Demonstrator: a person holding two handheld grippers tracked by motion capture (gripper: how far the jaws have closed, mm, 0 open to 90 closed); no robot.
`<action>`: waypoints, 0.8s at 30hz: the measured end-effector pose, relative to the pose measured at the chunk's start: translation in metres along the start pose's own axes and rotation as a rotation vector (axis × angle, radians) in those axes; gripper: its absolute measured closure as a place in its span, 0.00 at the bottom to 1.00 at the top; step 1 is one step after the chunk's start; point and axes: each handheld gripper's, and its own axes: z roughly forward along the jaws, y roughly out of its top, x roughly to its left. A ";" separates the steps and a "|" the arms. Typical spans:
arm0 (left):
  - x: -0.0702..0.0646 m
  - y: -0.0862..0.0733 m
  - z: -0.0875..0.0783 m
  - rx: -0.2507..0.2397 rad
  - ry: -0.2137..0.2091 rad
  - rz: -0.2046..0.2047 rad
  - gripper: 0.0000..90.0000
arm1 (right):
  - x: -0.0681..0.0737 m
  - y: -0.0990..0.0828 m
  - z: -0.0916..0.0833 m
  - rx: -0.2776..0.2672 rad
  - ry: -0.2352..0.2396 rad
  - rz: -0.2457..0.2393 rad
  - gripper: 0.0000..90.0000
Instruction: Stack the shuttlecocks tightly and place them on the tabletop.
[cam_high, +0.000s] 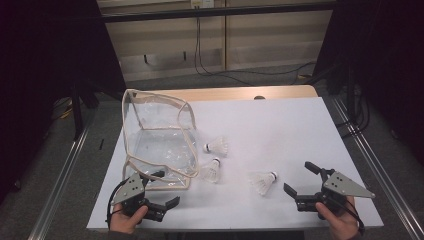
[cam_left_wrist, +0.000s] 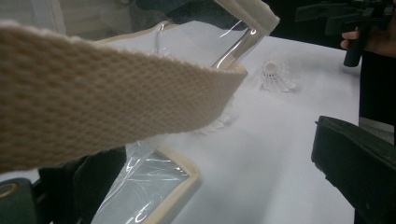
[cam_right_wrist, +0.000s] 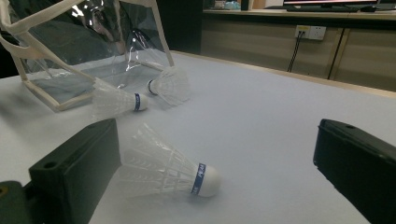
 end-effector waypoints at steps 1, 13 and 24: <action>0.000 0.000 0.000 0.000 0.000 -0.001 0.03 | 0.000 0.000 0.000 -0.002 0.002 0.001 0.00; -0.004 0.001 0.001 -0.003 -0.001 -0.004 0.02 | -0.002 0.001 -0.001 -0.001 -0.009 -0.008 0.00; -0.008 0.001 0.003 -0.003 -0.009 -0.005 0.02 | -0.001 0.001 0.000 0.002 -0.006 -0.020 0.00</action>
